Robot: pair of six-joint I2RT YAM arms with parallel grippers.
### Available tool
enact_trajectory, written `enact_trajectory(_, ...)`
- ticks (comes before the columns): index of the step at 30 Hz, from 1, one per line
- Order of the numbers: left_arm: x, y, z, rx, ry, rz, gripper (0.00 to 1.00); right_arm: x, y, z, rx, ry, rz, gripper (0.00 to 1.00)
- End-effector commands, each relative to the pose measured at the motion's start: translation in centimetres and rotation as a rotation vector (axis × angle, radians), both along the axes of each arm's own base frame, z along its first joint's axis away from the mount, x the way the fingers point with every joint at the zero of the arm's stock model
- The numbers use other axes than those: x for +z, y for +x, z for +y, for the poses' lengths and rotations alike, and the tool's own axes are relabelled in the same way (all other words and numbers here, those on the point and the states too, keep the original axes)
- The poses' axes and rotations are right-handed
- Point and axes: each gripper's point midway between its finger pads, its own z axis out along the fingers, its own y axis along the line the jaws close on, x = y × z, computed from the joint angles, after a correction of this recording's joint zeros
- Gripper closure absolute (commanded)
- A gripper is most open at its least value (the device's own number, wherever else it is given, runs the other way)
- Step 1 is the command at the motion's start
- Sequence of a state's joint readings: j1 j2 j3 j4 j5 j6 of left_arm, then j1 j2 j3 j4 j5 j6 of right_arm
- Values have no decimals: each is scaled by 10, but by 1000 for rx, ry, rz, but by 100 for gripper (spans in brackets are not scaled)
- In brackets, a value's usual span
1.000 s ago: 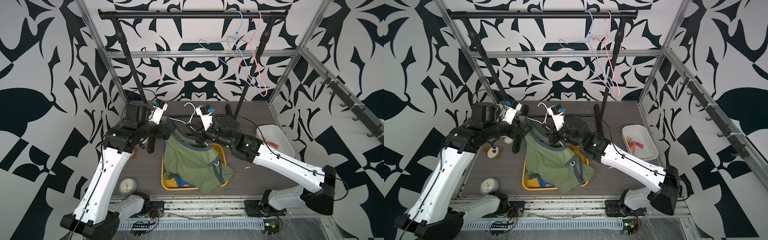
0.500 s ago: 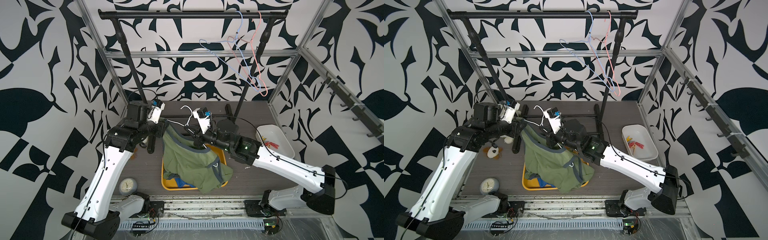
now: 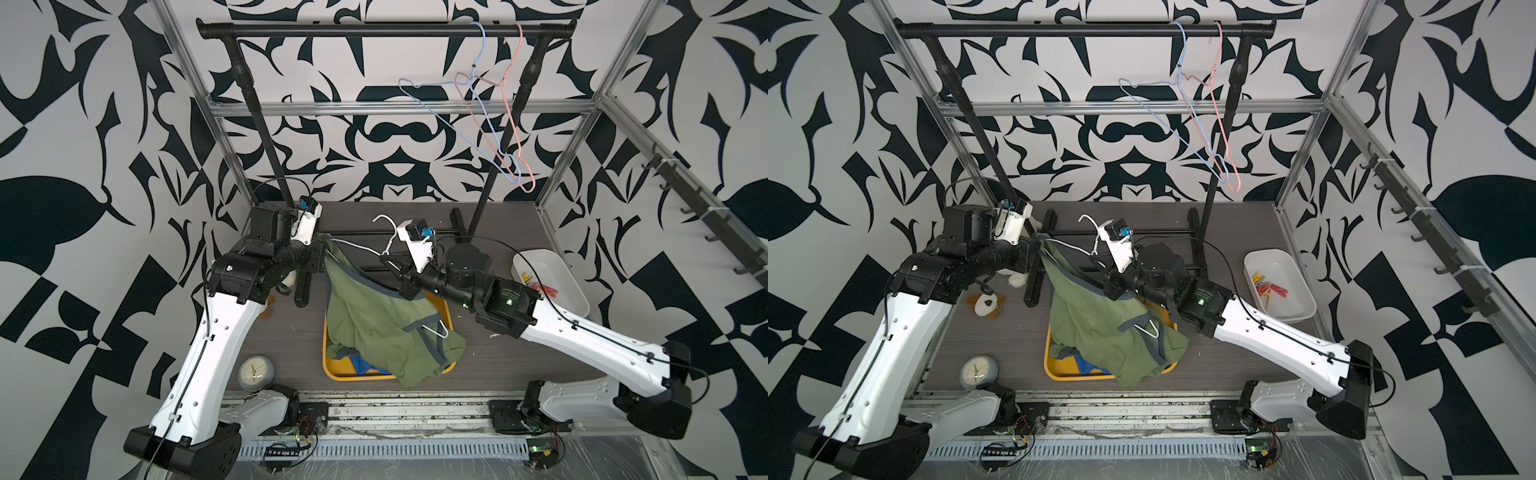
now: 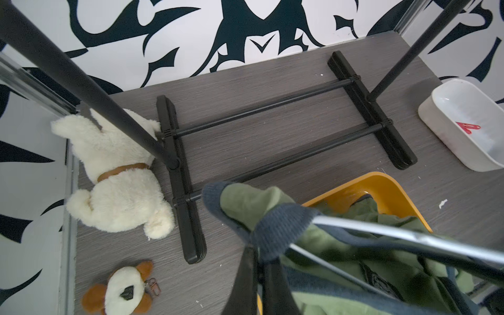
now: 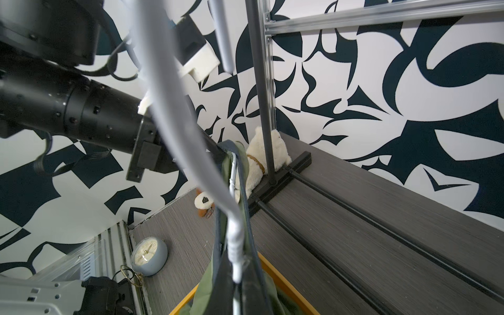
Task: Remove the clothespins securing tank tops to the hanger
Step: Remove the tank top from the hanger.
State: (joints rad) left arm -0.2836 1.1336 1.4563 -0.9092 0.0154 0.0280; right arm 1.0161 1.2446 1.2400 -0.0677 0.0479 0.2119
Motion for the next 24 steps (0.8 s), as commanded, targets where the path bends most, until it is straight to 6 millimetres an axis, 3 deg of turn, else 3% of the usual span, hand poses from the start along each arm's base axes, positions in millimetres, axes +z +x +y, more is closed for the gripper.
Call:
enact_trajectory(1,10,2,13,56,10,-36,100,14,-8,-16,-14,28,-30,100)
enact_trajectory(11,4,0,25,100,-7,-23,100,11,-20,-43,-37,92,-61,100)
enact_trajectory(24,-28,-7,17,46,-15,67,100,48,-17,-35,-26,250,-162,100)
